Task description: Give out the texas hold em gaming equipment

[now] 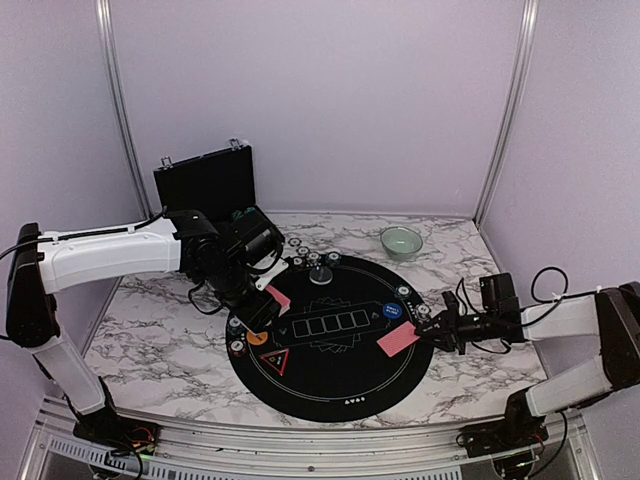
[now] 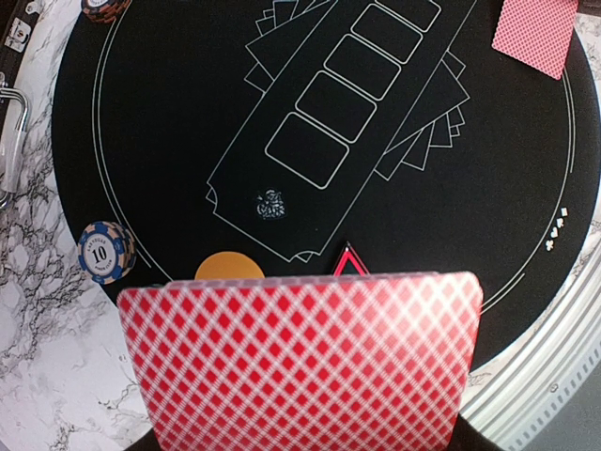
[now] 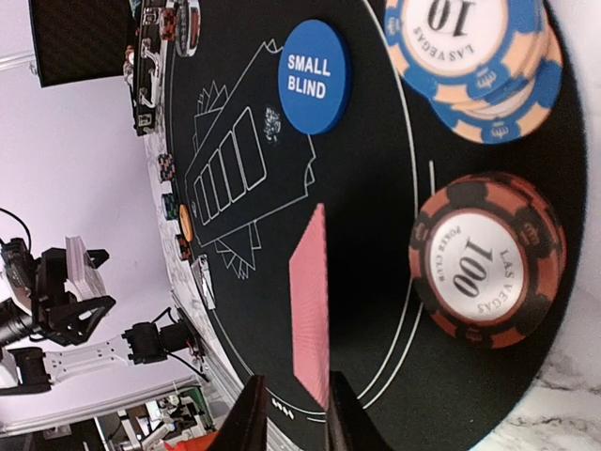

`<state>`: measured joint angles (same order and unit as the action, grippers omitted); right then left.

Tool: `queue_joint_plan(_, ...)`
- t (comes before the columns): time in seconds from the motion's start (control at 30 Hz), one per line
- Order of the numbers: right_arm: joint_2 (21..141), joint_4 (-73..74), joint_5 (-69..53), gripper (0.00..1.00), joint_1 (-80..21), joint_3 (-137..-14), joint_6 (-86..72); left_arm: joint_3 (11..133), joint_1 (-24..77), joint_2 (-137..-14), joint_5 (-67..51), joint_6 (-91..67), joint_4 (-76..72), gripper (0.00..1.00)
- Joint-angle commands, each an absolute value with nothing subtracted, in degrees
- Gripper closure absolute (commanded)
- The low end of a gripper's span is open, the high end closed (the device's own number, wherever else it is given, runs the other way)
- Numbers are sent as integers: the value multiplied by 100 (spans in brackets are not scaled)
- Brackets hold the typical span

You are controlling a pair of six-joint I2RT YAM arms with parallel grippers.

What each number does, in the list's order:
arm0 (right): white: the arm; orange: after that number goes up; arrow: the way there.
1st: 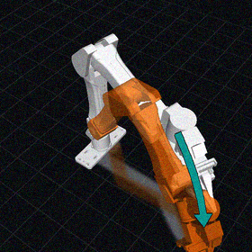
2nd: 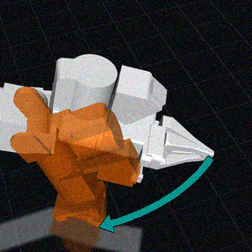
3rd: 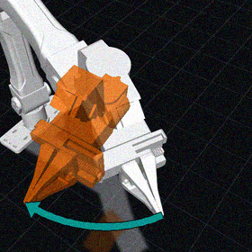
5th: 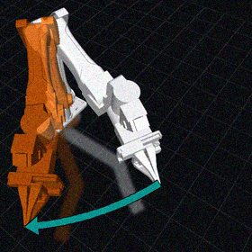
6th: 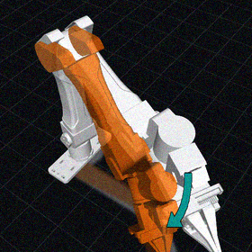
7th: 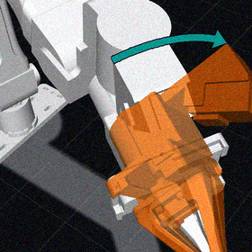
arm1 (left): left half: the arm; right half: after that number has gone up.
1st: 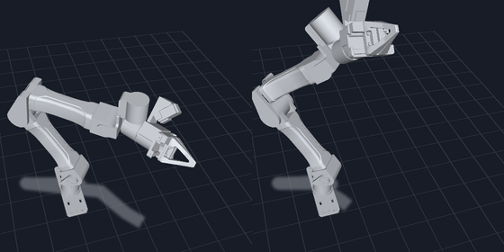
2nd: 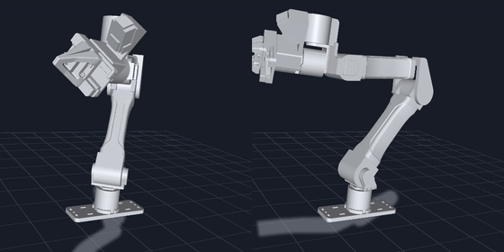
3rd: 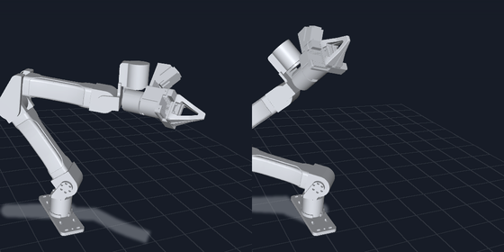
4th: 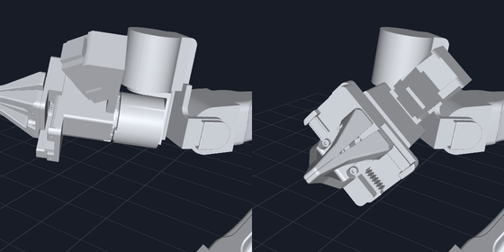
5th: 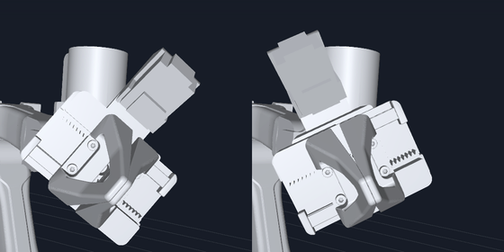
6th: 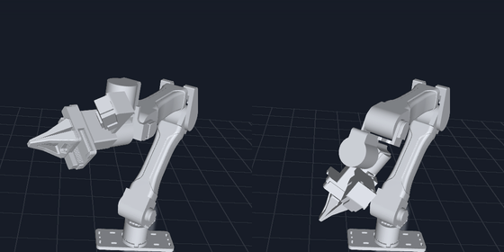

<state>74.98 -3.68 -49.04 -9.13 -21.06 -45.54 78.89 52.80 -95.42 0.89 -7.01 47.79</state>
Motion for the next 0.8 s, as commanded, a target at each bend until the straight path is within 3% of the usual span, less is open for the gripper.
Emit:
queue_joint_plan(0.0, 7261, 245, -4652, 76, -861, -2471, -4239, 7954, 5233, -9380, 26, -641, 4689, 50)
queue_joint_plan(0.2, 7141, 684, -4553, 70, -862, -2566, -4024, 7954, 5234, -9372, 26, -628, 4688, 50)
queue_joint_plan(0.77, 6864, 1636, -4104, 66, -861, -2853, -3465, 7972, 5237, -9361, 26, -589, 4685, 50)
